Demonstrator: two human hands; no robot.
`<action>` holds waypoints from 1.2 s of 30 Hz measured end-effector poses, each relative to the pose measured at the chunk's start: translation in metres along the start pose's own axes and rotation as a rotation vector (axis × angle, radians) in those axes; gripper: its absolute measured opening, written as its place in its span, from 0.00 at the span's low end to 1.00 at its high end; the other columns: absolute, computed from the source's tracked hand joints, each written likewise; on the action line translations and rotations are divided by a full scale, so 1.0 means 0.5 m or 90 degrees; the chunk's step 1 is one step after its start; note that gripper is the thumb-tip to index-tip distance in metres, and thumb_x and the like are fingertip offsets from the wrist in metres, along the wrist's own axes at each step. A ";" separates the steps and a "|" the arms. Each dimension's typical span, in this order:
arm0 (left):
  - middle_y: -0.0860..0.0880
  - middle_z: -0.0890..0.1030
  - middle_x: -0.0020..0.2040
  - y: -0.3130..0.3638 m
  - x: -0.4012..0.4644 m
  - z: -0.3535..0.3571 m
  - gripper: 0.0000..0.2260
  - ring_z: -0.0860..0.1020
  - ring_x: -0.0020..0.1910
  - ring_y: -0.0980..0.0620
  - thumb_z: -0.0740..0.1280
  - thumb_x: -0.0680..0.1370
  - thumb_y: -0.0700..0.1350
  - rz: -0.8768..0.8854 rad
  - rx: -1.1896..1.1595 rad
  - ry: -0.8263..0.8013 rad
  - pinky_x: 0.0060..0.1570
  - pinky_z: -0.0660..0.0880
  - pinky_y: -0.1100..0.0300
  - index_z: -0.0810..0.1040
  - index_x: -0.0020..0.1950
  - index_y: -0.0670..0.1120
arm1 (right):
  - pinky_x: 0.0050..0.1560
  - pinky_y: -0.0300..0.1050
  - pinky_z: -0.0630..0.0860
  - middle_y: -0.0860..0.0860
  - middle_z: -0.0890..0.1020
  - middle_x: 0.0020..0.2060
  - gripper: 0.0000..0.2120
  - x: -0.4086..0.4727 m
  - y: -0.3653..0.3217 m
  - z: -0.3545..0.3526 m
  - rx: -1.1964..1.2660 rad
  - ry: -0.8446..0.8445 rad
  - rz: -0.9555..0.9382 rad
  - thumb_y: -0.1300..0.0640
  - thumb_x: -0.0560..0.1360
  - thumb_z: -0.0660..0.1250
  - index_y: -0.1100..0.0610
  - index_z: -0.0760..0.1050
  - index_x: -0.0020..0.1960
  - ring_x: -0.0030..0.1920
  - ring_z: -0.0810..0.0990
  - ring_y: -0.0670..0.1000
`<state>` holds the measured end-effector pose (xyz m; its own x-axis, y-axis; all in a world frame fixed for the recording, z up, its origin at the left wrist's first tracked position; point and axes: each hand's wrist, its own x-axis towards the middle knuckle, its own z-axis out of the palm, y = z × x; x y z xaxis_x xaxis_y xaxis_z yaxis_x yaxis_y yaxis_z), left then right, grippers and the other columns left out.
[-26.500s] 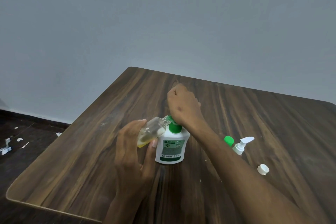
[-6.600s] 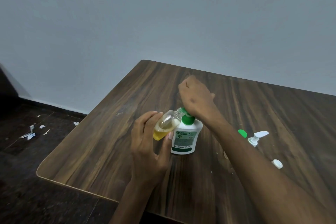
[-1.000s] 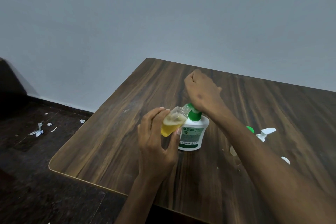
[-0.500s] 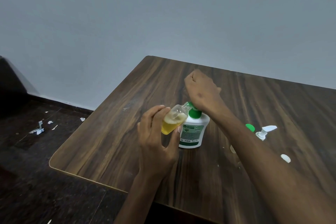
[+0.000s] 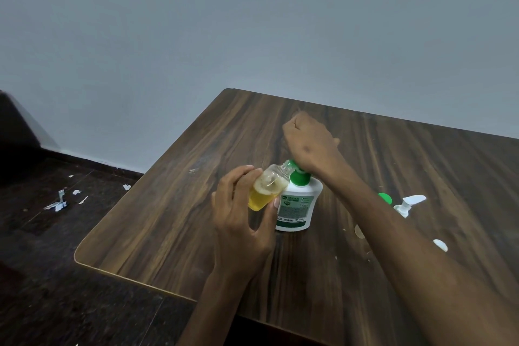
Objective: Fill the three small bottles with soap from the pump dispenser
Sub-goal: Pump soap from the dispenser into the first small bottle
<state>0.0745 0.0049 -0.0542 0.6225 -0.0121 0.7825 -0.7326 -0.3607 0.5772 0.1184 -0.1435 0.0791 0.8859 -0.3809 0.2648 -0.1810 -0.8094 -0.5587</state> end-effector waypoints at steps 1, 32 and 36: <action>0.44 0.80 0.66 0.001 0.000 0.000 0.21 0.77 0.67 0.49 0.77 0.77 0.43 0.000 0.000 0.001 0.59 0.78 0.42 0.81 0.68 0.40 | 0.53 0.55 0.61 0.49 0.79 0.42 0.10 0.000 0.000 0.000 -0.001 0.007 -0.006 0.53 0.80 0.52 0.52 0.68 0.42 0.40 0.72 0.47; 0.44 0.80 0.66 0.004 0.001 -0.001 0.19 0.78 0.66 0.48 0.76 0.77 0.43 -0.003 -0.003 -0.005 0.60 0.77 0.44 0.81 0.67 0.39 | 0.52 0.55 0.61 0.56 0.82 0.45 0.12 -0.006 -0.003 -0.003 0.012 0.005 0.003 0.54 0.80 0.52 0.55 0.70 0.42 0.42 0.75 0.50; 0.44 0.80 0.65 0.004 0.002 -0.001 0.20 0.78 0.66 0.48 0.76 0.77 0.43 -0.003 -0.004 -0.006 0.60 0.77 0.44 0.81 0.67 0.39 | 0.52 0.55 0.61 0.55 0.82 0.45 0.11 -0.003 -0.001 -0.003 0.003 0.023 -0.011 0.54 0.80 0.52 0.54 0.69 0.42 0.39 0.73 0.46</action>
<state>0.0735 0.0046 -0.0521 0.6279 -0.0190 0.7780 -0.7318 -0.3545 0.5820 0.1166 -0.1429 0.0801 0.8730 -0.3822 0.3030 -0.1629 -0.8140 -0.5576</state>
